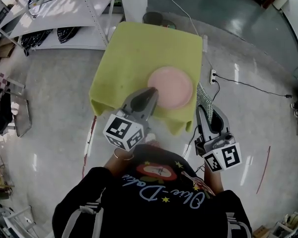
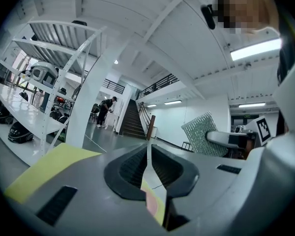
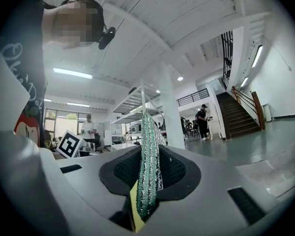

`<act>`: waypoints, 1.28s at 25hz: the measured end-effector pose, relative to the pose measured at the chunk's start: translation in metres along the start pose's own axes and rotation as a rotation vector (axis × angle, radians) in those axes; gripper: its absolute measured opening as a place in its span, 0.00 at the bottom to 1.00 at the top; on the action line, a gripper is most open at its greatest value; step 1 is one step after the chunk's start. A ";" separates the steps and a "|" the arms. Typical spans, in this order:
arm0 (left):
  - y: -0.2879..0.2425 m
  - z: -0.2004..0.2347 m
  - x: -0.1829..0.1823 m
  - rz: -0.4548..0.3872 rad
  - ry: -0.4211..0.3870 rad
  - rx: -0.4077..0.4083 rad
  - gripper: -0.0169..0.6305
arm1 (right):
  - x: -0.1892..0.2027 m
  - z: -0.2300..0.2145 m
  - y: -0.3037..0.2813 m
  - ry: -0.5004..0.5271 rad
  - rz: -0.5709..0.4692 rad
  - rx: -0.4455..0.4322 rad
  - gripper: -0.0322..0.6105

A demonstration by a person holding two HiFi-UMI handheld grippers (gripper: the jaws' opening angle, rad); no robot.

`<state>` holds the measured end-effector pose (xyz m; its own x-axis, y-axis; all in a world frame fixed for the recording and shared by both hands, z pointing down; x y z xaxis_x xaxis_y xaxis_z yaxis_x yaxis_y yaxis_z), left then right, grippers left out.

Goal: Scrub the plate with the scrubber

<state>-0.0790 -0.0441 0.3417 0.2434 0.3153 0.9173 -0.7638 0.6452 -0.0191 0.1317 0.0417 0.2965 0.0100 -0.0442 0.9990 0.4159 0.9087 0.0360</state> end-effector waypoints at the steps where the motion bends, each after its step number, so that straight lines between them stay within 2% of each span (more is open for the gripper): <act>1: -0.002 0.009 0.000 0.006 0.002 -0.005 0.04 | 0.002 -0.001 -0.008 0.006 0.005 0.000 0.15; 4: -0.008 0.036 0.000 0.029 -0.001 -0.020 0.05 | 0.009 -0.006 -0.032 0.026 0.025 0.004 0.15; 6: -0.012 0.053 0.001 0.044 0.020 -0.032 0.19 | 0.017 -0.010 -0.046 0.043 0.056 -0.001 0.15; 9: -0.016 0.073 0.007 0.061 0.079 -0.047 0.17 | 0.033 -0.015 -0.062 0.052 0.117 -0.021 0.15; 11: -0.022 0.084 0.015 0.086 0.082 -0.062 0.19 | 0.045 -0.022 -0.072 0.057 0.151 -0.034 0.15; 15: -0.042 0.101 0.041 0.173 0.066 -0.090 0.22 | 0.074 -0.044 -0.092 0.064 0.214 -0.064 0.15; 19: -0.060 0.117 0.067 0.279 -0.024 -0.124 0.22 | 0.105 -0.061 -0.119 0.086 0.287 -0.119 0.15; 21: -0.067 0.124 0.079 0.321 -0.038 -0.133 0.22 | 0.120 -0.065 -0.134 0.114 0.329 -0.158 0.15; 25: -0.087 0.136 0.103 0.384 0.024 -0.142 0.22 | 0.153 -0.073 -0.162 0.175 0.405 -0.248 0.15; 32: -0.110 0.164 0.140 0.498 0.110 -0.207 0.22 | 0.209 -0.078 -0.204 0.257 0.522 -0.382 0.15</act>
<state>-0.0594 -0.1850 0.5374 -0.0475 0.6814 0.7304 -0.6719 0.5192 -0.5281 0.1196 -0.1855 0.4954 0.4910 0.2192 0.8431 0.5882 0.6305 -0.5064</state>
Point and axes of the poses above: the fingertips, and each gripper's own axes: y backward along the fingers, z to its left, x out of its underside, the point moved 7 cm from there along y, backward along the fingers, and after that the axes turned 7 degrees about y, right-handed, at the moved point
